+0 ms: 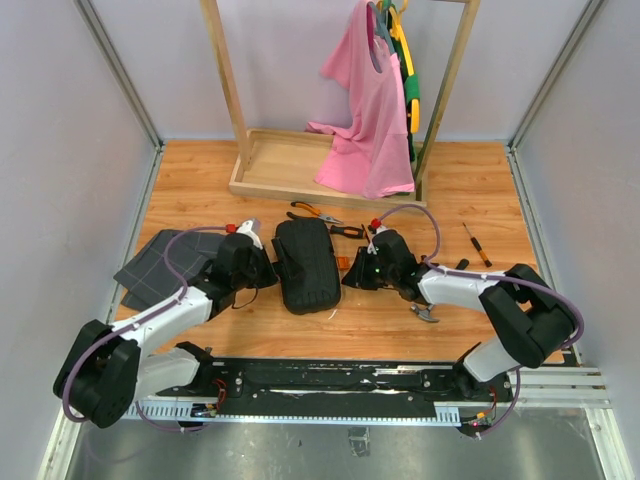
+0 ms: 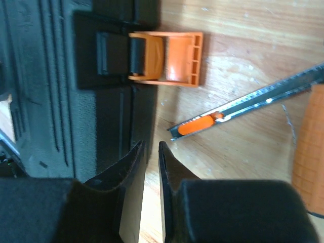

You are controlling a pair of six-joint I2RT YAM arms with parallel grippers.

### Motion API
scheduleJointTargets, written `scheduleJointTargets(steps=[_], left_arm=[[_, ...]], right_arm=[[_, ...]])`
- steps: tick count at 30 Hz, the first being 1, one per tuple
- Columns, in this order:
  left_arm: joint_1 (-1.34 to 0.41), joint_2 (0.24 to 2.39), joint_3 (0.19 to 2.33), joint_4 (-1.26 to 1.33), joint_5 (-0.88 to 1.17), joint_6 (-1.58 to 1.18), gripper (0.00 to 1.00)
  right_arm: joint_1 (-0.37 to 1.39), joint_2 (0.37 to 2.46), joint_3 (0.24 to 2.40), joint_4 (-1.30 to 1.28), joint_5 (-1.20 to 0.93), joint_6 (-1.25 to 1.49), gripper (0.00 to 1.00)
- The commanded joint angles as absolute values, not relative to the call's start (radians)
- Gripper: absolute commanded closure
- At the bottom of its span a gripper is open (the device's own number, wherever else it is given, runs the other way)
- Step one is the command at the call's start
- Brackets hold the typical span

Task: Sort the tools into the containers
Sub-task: Open the storage box at the center of the board.

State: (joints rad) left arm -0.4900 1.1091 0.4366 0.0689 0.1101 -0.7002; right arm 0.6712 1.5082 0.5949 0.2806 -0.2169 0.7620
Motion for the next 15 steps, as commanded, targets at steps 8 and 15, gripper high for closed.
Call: scheduleJointTargets(steps=[8, 15], left_arm=[[-0.500, 1.139, 0.447, 0.161, 0.158, -0.709, 0.01], [-0.500, 1.131, 0.430, 0.215, 0.196, -0.730, 0.01]], right_arm=[[0.661, 1.512, 0.621, 0.434, -0.370, 0.769, 0.83], [0.660, 1.506, 0.615, 0.481, -0.427, 0.801, 0.82]])
